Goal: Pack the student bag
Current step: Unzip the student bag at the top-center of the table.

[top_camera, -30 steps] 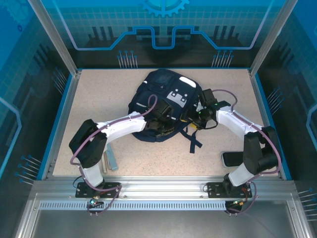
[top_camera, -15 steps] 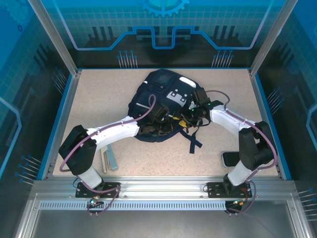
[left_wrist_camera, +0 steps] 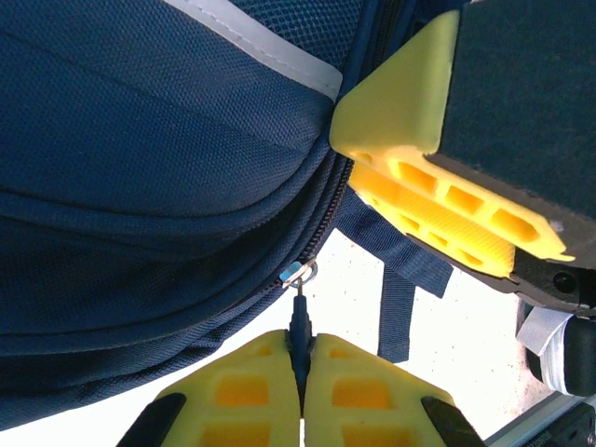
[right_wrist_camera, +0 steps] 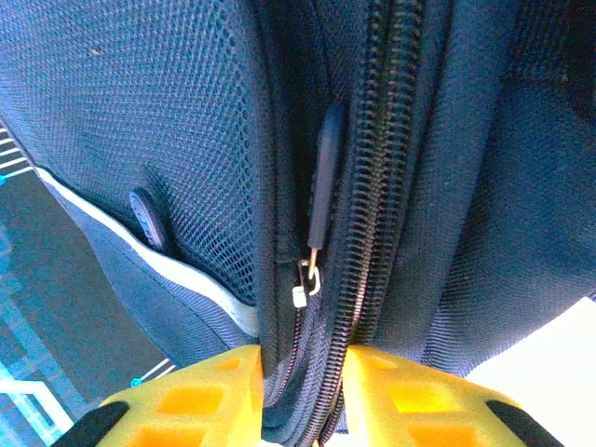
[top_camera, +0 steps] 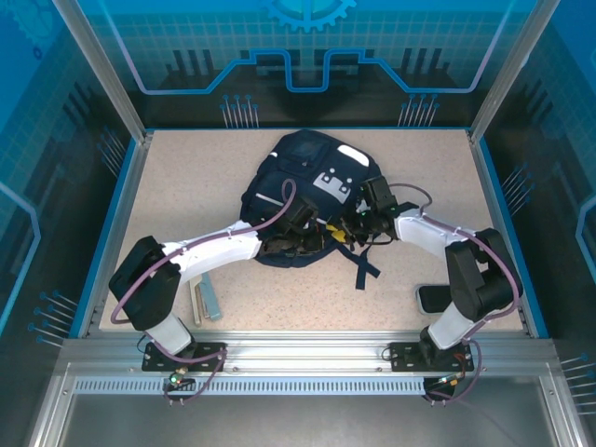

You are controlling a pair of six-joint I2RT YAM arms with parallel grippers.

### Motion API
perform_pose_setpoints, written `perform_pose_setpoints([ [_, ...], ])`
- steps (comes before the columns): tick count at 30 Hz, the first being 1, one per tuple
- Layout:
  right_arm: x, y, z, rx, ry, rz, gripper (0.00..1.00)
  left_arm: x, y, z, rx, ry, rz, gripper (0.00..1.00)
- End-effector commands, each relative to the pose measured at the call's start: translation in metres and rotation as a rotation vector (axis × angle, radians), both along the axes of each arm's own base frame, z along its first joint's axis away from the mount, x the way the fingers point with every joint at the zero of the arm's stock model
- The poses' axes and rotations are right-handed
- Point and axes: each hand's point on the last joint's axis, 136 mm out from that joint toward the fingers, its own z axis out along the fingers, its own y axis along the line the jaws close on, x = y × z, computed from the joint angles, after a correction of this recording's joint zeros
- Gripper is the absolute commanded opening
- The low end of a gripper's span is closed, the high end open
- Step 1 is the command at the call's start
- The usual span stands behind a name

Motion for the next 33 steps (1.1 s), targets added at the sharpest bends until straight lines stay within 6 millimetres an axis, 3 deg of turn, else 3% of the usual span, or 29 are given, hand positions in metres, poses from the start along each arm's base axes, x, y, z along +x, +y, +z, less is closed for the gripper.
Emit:
perform_pose_setpoints([
  [1,-0.004,-0.011,0.000,-0.012,0.003,-0.054,0.30,-0.002,-0.011,0.017,-0.035,-0.043,-0.045,0.00],
  [5,-0.004,-0.012,0.008,0.000,-0.019,-0.047,0.40,-0.002,-0.014,0.015,-0.034,-0.035,-0.048,0.00],
  [8,-0.010,-0.012,-0.002,0.010,0.001,-0.045,0.42,-0.002,-0.014,0.016,-0.034,-0.036,-0.049,0.00],
  [12,-0.003,-0.003,0.004,0.051,-0.050,-0.015,0.57,-0.002,-0.018,0.019,-0.048,-0.043,-0.063,0.00],
  [14,0.000,0.002,0.008,0.061,-0.065,0.019,0.59,-0.002,-0.019,0.019,-0.047,-0.045,-0.072,0.00],
  [18,0.001,0.010,0.010,0.079,-0.093,0.055,0.57,-0.003,-0.020,0.019,-0.041,-0.045,-0.081,0.00],
  [24,0.005,0.006,0.013,0.061,-0.111,0.028,0.35,-0.001,-0.020,0.021,-0.046,-0.051,-0.076,0.00],
  [28,-0.002,-0.006,0.002,0.034,-0.065,-0.021,0.23,-0.001,-0.021,0.022,-0.051,-0.053,-0.076,0.00],
  [33,-0.003,-0.004,-0.005,0.044,-0.032,-0.023,0.34,-0.001,-0.022,0.023,-0.055,-0.054,-0.079,0.00],
])
